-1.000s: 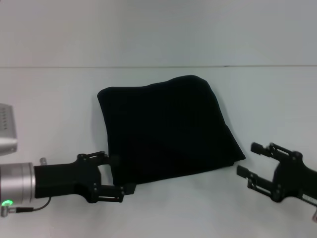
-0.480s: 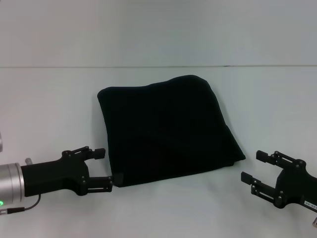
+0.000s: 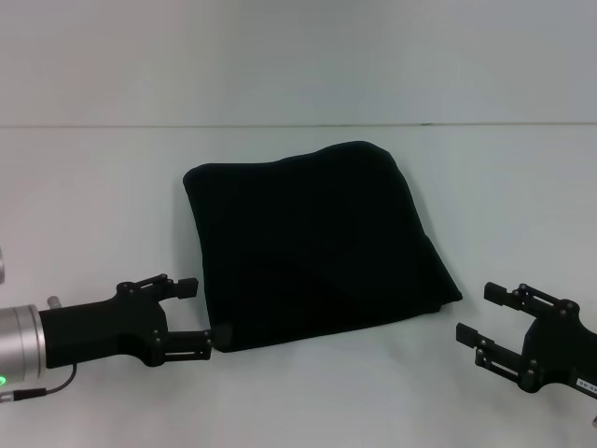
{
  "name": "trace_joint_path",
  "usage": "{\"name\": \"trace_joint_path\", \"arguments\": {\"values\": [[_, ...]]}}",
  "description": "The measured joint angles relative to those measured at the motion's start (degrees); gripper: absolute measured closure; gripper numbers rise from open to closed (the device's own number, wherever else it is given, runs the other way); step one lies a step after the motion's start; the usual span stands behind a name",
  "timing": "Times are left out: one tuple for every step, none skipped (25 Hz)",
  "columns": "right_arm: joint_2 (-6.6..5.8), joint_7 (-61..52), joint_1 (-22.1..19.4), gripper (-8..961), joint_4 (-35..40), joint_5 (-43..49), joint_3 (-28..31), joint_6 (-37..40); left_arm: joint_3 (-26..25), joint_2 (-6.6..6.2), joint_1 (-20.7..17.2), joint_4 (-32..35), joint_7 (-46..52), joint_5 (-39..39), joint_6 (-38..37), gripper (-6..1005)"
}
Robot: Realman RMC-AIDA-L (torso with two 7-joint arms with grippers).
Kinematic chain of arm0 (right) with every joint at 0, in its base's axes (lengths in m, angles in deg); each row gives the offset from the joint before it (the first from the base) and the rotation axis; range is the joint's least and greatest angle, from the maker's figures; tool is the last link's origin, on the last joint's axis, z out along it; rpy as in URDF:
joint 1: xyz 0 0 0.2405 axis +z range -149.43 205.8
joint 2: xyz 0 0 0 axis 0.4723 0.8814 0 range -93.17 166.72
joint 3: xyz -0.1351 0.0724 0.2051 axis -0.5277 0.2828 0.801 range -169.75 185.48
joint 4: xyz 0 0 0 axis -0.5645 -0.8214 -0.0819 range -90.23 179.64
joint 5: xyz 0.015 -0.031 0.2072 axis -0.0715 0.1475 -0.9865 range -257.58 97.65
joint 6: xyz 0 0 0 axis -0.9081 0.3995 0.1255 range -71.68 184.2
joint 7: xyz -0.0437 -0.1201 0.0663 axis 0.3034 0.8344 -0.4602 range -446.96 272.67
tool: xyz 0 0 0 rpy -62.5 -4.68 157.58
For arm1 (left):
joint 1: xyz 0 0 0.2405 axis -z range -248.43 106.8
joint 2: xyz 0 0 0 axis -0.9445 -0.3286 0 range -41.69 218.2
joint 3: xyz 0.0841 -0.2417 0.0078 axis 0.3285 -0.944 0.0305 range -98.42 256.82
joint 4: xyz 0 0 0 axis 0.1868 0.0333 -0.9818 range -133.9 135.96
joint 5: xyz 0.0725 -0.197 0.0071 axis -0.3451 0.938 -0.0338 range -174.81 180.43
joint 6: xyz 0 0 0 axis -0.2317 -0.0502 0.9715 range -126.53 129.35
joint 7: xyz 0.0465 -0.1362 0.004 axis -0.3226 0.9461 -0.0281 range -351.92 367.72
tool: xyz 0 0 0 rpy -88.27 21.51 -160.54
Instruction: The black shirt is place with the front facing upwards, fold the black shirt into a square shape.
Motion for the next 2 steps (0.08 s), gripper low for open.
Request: {"name": "trace_joint_path", "arguments": {"values": [[0.00,0.05,0.03,243,-0.09,0.00,0.07,0.15,-0.03,-0.03,0.03,0.00,0.00,0.00,-0.04,55],[0.01,0.12,0.09,243,-0.16,0.00,0.10,0.20,-0.06,-0.05,0.07,0.00,-0.01,0.00,-0.07,55]]}}
